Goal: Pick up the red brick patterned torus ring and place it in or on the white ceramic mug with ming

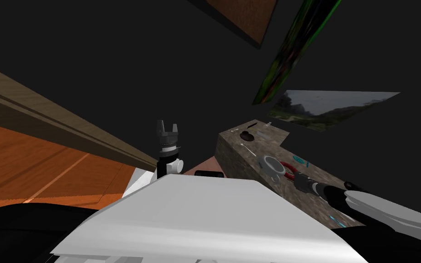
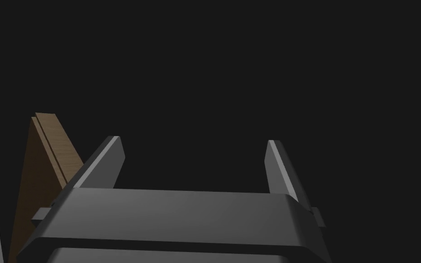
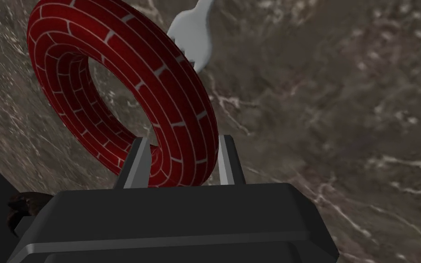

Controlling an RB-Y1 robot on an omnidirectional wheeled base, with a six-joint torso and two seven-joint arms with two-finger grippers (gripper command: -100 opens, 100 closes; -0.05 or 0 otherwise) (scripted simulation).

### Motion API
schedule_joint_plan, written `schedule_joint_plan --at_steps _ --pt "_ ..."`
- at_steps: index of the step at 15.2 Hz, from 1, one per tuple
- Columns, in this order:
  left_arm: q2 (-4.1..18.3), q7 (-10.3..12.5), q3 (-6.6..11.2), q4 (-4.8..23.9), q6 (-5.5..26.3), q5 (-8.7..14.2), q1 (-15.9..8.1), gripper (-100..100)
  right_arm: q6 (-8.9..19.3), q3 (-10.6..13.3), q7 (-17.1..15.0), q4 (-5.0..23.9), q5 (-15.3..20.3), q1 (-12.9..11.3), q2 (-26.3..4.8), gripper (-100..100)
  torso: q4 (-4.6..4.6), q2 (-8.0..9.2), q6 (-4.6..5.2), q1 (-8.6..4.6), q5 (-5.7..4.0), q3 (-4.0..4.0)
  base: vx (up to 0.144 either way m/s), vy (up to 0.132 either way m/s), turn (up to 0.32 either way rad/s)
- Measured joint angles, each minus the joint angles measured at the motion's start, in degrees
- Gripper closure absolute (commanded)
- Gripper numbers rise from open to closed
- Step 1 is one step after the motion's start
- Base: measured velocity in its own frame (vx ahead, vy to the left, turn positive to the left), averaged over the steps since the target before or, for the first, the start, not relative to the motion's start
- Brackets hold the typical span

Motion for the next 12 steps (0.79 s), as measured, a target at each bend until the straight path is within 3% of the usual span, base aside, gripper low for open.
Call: schedule_joint_plan --at_steps 3,7,8,10,12 --pt "0.0 0.0 0.00 0.0 0.0 0.0 0.0 0 0.1 -0.2 -0.1 0.0 0.0 -0.1 0.0 100 -0.08 -0.01 0.05 0.09 -0.04 -0.04 -0.002 0.008 -0.042" --pt "0.0 0.0 -0.01 0.0 0.0 0.0 0.0 0 -0.4 -1.1 -0.5 -1.0 -0.4 0.9 -2.3 100 -0.07 0.07 0.12 0.36 0.06 0.00 -0.009 0.041 -0.130" --pt "0.0 0.0 0.00 0.0 0.0 0.0 0.0 0 -0.4 -1.8 -0.7 -1.3 -0.6 1.3 -3.1 100 -0.04 0.07 0.02 0.32 0.13 0.01 -0.059 -0.007 0.011" --pt "0.0 0.0 0.00 0.0 0.0 0.0 0.0 0 0.0 -1.8 -1.1 -1.1 -0.7 -0.4 -5.0 100 0.00 0.15 -0.10 0.22 0.16 0.06 -0.084 -0.023 0.059" --pt "0.0 0.0 0.00 0.0 0.0 0.0 0.0 0 0.0 -4.0 -1.0 -1.8 -1.4 0.6 -7.0 100 0.03 0.32 -0.06 0.18 0.19 0.15 -0.121 -0.035 0.030"
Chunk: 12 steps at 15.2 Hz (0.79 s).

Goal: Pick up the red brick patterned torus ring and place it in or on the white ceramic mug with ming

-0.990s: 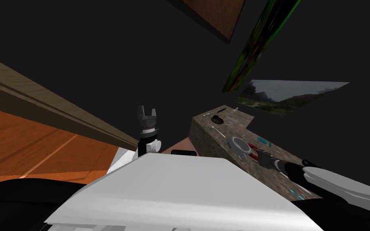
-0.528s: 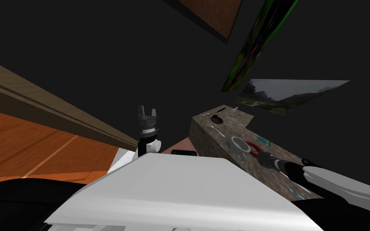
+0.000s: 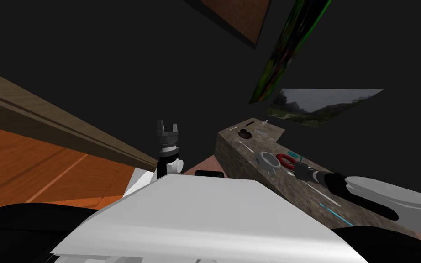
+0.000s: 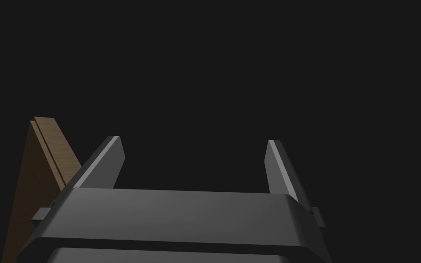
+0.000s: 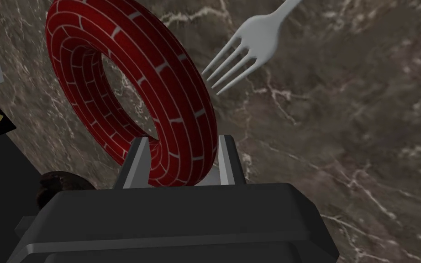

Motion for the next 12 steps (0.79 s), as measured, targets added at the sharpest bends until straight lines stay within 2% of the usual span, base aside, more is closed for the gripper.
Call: schedule_joint_plan --at_steps 2,5,7,10,12 --pt "0.0 0.0 0.00 0.0 0.0 0.0 0.0 0 -1.1 -1.1 0.4 0.7 -0.4 -0.6 -1.7 100 0.02 0.11 0.02 0.02 -0.01 0.07 -0.116 -0.030 0.017" --pt "0.0 0.0 0.00 0.0 0.0 0.0 0.0 0 -1.6 -2.1 0.0 0.1 -1.3 -0.7 -5.9 100 0.04 0.17 -0.05 0.08 0.06 0.10 -0.129 -0.036 0.028" --pt "0.0 0.0 0.00 0.0 0.0 0.0 0.0 0 -2.5 -1.8 0.3 0.5 -1.5 -2.3 -7.9 100 0.04 0.20 -0.05 0.12 0.06 0.12 -0.114 -0.013 0.016" --pt "0.0 0.0 0.00 0.0 0.0 0.0 0.0 0 -2.6 -3.8 0.5 -0.6 -2.1 -0.3 -10.1 100 0.00 0.06 -0.03 0.29 0.11 0.04 -0.074 0.007 -0.010" --pt "0.0 0.0 0.00 0.0 0.0 0.0 0.0 0 -3.6 -4.4 0.9 -0.3 -2.5 -0.4 -12.2 100 0.03 0.06 -0.05 0.35 0.16 0.05 -0.072 0.008 -0.015"
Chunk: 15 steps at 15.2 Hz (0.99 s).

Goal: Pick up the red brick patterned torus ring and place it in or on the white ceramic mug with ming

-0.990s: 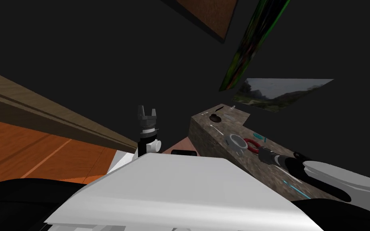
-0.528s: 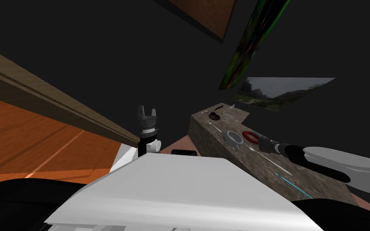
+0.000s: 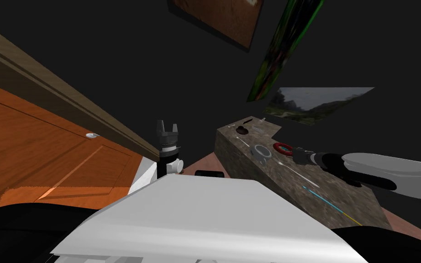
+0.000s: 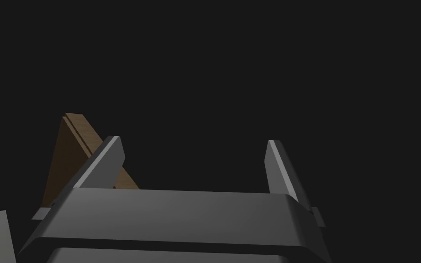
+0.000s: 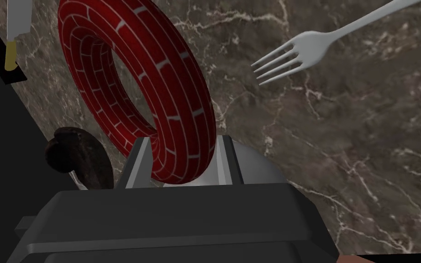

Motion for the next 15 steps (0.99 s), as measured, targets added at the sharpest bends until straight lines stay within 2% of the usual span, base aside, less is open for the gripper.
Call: schedule_joint_plan --at_steps 1,2,6,7,9,11,15 --pt "0.0 0.0 0.00 0.0 0.0 0.0 0.0 0 -0.3 -2.3 0.1 -0.4 -0.3 2.3 -1.2 100 0.00 -0.03 0.00 0.04 0.02 -0.01 -0.044 0.008 -0.019" --pt "0.0 0.0 0.00 0.0 0.0 0.0 0.0 0 -0.4 -2.8 0.1 -0.6 -0.4 2.7 -2.0 100 -0.01 -0.08 -0.01 0.05 0.01 -0.04 -0.021 0.007 -0.002" --pt "0.0 0.0 0.00 0.0 0.0 0.0 0.0 0 -0.9 0.5 0.1 -0.6 -0.6 -0.6 -5.3 100 -0.03 -0.26 0.01 0.15 0.05 -0.13 -0.012 0.034 -0.049" --pt "0.0 0.0 0.00 0.0 0.0 0.0 0.0 0 -1.3 0.4 0.3 -0.5 -0.5 -0.5 -6.1 100 -0.04 -0.25 0.02 0.21 0.06 -0.14 -0.003 0.062 -0.065" --pt "0.0 0.0 0.00 0.0 0.0 0.0 0.0 0 -2.2 -3.1 -0.3 -0.7 1.2 2.8 -7.5 100 -0.07 -0.30 0.02 0.32 0.09 -0.17 0.008 0.063 -0.061" --pt "0.0 0.0 0.00 0.0 0.0 0.0 0.0 0 -2.5 -1.2 0.5 -0.7 0.3 1.5 -8.5 100 -0.08 -0.34 0.01 0.28 0.10 -0.19 0.011 0.056 -0.038" --pt "0.0 0.0 -0.01 0.0 0.0 0.0 0.0 0 -3.0 0.1 1.5 -0.5 2.5 1.3 -11.0 100 -0.13 -0.49 0.10 0.75 0.21 -0.29 0.059 0.153 -0.144"
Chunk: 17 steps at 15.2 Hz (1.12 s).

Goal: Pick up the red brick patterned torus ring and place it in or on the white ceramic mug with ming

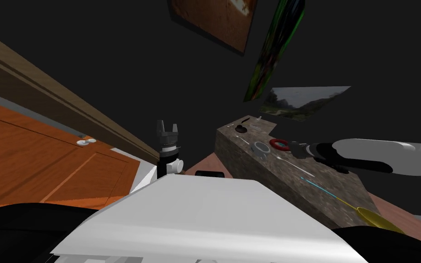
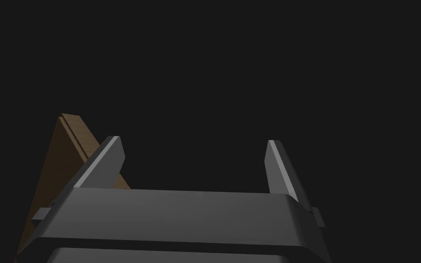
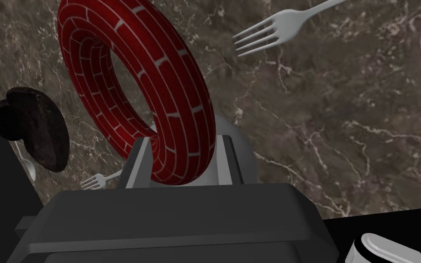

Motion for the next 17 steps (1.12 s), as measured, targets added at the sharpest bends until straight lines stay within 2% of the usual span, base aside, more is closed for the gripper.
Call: schedule_joint_plan --at_steps 1,3,5,6,9,10,11,17 --pt "0.0 0.0 0.00 0.0 0.0 0.0 0.0 0 0.1 -0.7 0.6 0.1 -0.1 1.5 -0.7 100 -0.03 -0.10 -0.03 0.12 0.04 -0.06 0.099 0.191 -0.129" --pt "0.0 0.0 0.00 0.0 0.0 0.0 0.0 0 0.3 -1.3 1.5 0.3 0.7 2.9 -1.5 100 -0.06 -0.23 -0.04 0.28 0.11 -0.14 0.080 0.192 -0.112" --pt "0.0 0.0 0.00 0.0 0.0 0.0 0.0 0 0.4 -0.7 1.5 0.2 2.4 2.4 -1.6 100 -0.04 -0.17 -0.06 0.23 0.13 -0.11 0.055 0.158 -0.088" --pt "0.0 0.0 0.00 0.0 0.0 0.0 0.0 0 0.5 -1.3 2.0 0.4 2.7 3.5 -1.8 100 -0.03 -0.15 0.00 0.20 0.12 -0.09 0.076 0.179 -0.161" --pt "0.0 0.0 0.00 0.0 0.0 0.0 0.0 0 0.9 -1.1 2.4 0.6 5.3 4.0 -2.2 100 -0.03 -0.09 0.05 0.30 0.12 -0.06 0.062 0.194 -0.143" --pt "0.0 0.0 0.00 0.0 0.0 0.0 0.0 0 1.0 -0.4 2.3 0.5 6.7 3.2 -2.1 100 -0.04 -0.12 0.05 0.34 0.13 -0.08 0.051 0.127 -0.068" --pt "0.0 0.0 0.00 0.0 0.0 0.0 0.0 0 0.9 0.0 2.1 0.5 7.1 2.9 -2.1 -100 -0.02 -0.11 0.00 0.19 0.13 -0.07 0.015 0.048 -0.013" --pt "0.0 0.0 0.02 0.0 0.0 0.0 0.0 0 0.4 -0.5 2.1 0.7 6.7 2.9 -2.7 -100 0.03 0.09 0.01 -0.52 -0.03 0.05 -0.005 -0.002 -0.033"
